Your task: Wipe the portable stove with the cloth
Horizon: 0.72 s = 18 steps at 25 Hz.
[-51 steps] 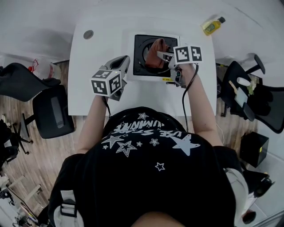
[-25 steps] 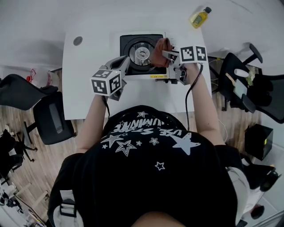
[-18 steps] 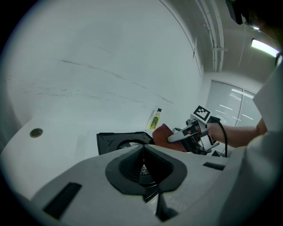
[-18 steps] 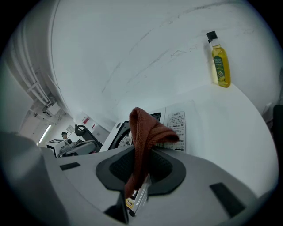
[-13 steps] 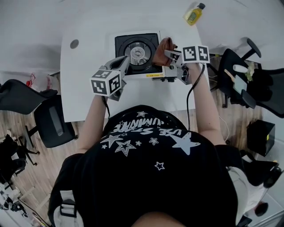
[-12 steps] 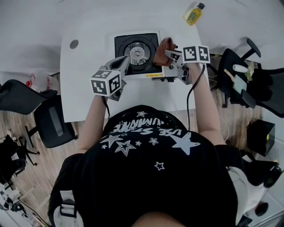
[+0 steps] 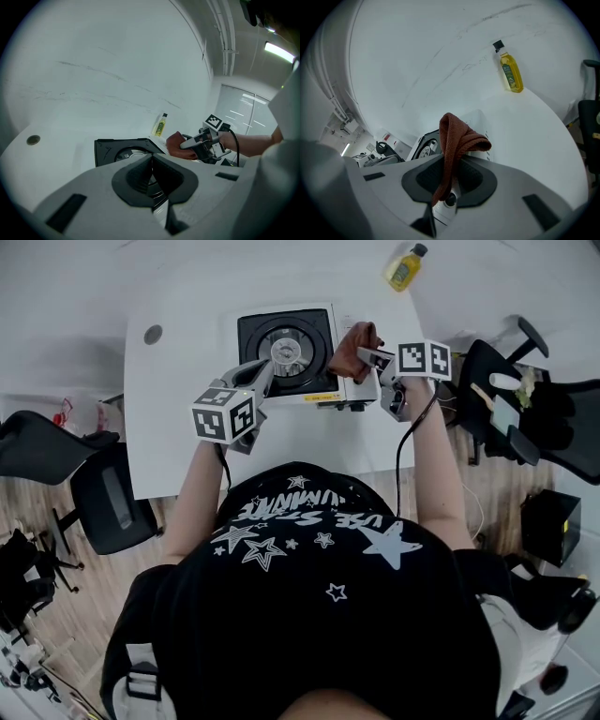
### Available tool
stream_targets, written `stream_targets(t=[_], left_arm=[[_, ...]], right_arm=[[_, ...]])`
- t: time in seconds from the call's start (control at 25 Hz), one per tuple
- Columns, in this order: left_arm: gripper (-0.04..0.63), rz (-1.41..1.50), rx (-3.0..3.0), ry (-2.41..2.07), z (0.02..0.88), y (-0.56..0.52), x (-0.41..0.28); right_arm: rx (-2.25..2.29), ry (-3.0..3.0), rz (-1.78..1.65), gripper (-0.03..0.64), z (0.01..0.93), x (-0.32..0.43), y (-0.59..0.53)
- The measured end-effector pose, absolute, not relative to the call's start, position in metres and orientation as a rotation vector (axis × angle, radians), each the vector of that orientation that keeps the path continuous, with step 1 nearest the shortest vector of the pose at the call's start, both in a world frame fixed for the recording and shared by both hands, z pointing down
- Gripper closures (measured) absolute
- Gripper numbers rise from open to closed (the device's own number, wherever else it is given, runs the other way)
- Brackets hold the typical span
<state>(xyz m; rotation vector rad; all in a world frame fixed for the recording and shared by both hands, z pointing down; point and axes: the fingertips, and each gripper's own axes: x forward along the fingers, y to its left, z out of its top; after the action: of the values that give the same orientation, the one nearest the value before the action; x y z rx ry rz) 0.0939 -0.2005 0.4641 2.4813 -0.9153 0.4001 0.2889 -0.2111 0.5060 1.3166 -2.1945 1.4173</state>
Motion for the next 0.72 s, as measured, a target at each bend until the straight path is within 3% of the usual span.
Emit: stream_targets(t=[0.72], left_arm=[[0.586, 0.406, 2.479, -0.898, 0.468, -0.198, 0.097]], right_arm=[[1.482, -2.116, 1.456, 0.552, 0.512, 0.341, -0.199]])
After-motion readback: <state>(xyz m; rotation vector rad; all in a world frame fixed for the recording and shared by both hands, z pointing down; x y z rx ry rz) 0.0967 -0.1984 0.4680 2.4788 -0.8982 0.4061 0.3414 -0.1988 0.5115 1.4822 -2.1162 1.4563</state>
